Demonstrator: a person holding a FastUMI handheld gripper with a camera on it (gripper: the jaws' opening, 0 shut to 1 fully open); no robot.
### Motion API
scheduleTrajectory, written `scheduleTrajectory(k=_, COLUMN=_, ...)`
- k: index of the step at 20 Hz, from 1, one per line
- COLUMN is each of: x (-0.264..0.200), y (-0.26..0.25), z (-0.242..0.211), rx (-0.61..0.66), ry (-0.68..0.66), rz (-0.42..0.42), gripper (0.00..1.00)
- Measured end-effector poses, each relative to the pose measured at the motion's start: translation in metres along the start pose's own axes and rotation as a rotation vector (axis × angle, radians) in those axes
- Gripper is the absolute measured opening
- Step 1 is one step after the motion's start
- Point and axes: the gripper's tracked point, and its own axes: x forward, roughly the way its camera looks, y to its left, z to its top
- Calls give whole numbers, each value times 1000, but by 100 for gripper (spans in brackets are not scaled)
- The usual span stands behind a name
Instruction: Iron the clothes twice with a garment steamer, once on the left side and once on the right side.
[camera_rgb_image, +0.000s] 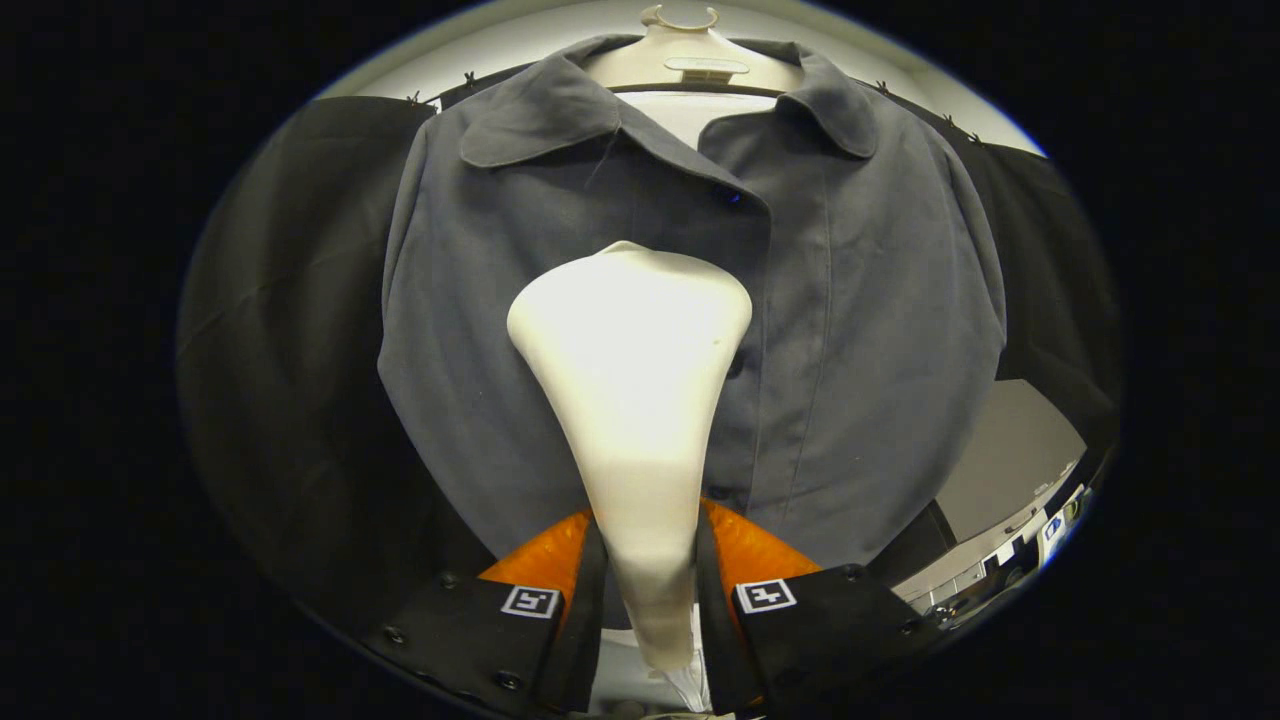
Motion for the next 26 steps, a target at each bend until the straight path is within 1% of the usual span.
scheduleTrajectory(k=6, x=7, y=3, z=-13, rx=-3, ry=57, rz=8, gripper=50)
scheduleTrajectory(k=15, x=15, y=8, z=-60, rx=-7, ry=140, rz=33, gripper=50)
scheduleTrajectory(k=26, x=25, y=9, z=-107, rx=-22, ry=219, rz=49, gripper=50)
